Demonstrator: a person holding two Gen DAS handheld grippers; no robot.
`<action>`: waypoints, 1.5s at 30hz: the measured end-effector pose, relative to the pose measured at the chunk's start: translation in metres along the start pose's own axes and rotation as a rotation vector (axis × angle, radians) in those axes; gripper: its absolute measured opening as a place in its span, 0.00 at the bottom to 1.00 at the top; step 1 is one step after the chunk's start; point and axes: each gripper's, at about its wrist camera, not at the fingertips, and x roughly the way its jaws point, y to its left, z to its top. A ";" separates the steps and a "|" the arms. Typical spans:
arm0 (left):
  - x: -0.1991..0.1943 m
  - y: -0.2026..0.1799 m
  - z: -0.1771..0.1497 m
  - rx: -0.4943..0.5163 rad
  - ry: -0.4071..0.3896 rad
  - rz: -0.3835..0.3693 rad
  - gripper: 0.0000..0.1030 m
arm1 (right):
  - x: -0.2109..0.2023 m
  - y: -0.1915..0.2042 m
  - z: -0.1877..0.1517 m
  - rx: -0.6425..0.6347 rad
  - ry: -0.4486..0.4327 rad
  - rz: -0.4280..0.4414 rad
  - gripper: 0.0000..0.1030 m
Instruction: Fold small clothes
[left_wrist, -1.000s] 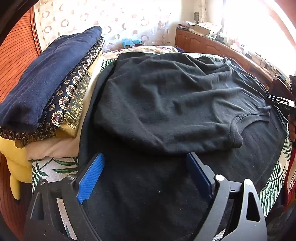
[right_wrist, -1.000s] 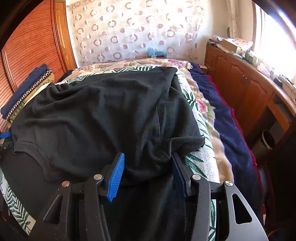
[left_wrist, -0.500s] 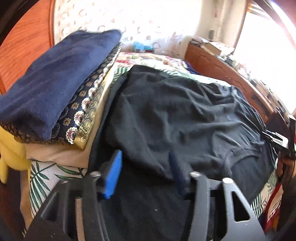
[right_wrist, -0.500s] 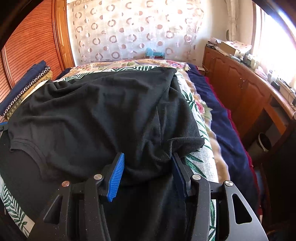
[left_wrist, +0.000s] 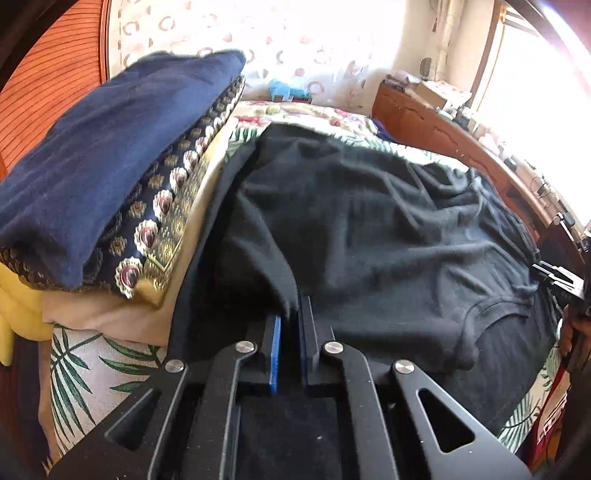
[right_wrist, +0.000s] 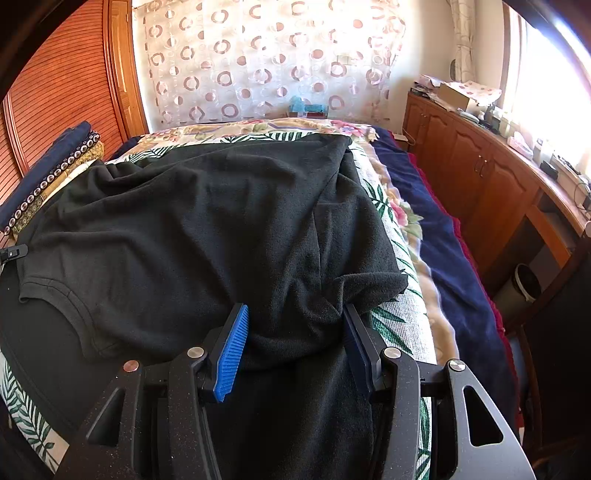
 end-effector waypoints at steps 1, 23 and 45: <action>-0.005 -0.002 0.002 0.009 -0.018 -0.004 0.06 | 0.000 0.000 0.000 0.002 -0.001 0.000 0.51; -0.037 -0.023 -0.001 0.027 -0.119 -0.050 0.06 | -0.010 -0.021 -0.010 0.143 -0.039 0.064 0.43; -0.114 -0.028 -0.015 0.023 -0.309 -0.091 0.05 | -0.073 -0.011 0.026 0.073 -0.227 0.015 0.05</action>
